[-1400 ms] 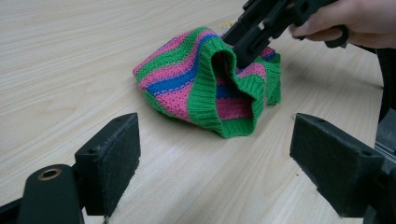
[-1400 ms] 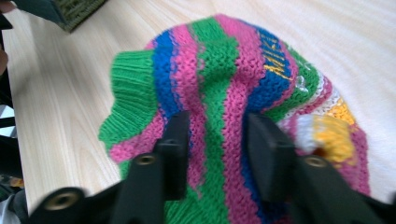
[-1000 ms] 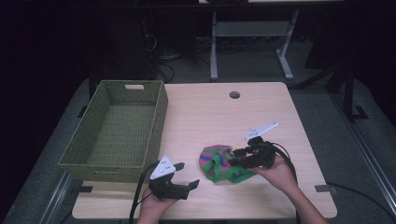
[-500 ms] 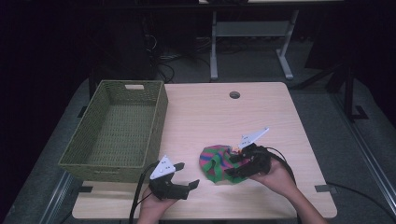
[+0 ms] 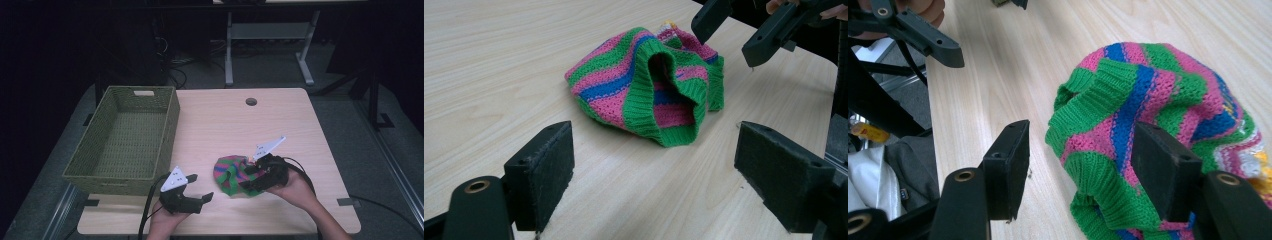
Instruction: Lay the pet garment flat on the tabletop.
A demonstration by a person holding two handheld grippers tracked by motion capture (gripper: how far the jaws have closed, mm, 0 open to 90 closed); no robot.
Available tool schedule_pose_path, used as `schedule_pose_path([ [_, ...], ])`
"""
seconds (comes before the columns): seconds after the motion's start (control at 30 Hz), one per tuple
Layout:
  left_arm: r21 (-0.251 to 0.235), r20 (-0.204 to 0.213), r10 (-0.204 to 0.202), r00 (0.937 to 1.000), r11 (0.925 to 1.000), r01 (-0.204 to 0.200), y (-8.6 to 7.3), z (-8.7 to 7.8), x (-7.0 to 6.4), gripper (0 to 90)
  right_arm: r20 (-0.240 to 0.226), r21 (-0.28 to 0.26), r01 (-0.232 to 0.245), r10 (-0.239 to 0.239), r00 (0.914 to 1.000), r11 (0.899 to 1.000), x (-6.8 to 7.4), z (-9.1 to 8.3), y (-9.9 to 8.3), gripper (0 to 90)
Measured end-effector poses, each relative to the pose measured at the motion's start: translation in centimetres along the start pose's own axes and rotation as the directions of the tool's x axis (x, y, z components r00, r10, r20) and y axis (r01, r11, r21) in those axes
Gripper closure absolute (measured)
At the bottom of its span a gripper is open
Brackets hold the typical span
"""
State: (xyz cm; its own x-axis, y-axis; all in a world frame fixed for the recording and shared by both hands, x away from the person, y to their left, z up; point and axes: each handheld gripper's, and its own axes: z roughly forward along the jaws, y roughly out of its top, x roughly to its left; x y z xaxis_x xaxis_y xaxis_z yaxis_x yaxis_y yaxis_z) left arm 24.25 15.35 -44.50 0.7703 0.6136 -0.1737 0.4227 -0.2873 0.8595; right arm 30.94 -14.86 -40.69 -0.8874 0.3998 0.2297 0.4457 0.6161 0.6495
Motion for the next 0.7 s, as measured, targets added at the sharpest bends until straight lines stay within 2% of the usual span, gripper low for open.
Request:
schedule_pose_path([
  [0.43,0.002,0.002,-0.002,1.0000,1.0000,0.002,-0.01,0.07,0.06,15.8,-0.007,-0.011,0.007,-0.007,1.0000,1.000,0.24,-0.20,0.32,40.3],
  [0.7,0.008,0.002,0.003,1.0000,1.0000,-0.003,0.00,0.02,0.12,15.8,-0.006,0.002,0.020,-0.020,0.9998,1.000,0.45,0.12,0.50,40.2],
])
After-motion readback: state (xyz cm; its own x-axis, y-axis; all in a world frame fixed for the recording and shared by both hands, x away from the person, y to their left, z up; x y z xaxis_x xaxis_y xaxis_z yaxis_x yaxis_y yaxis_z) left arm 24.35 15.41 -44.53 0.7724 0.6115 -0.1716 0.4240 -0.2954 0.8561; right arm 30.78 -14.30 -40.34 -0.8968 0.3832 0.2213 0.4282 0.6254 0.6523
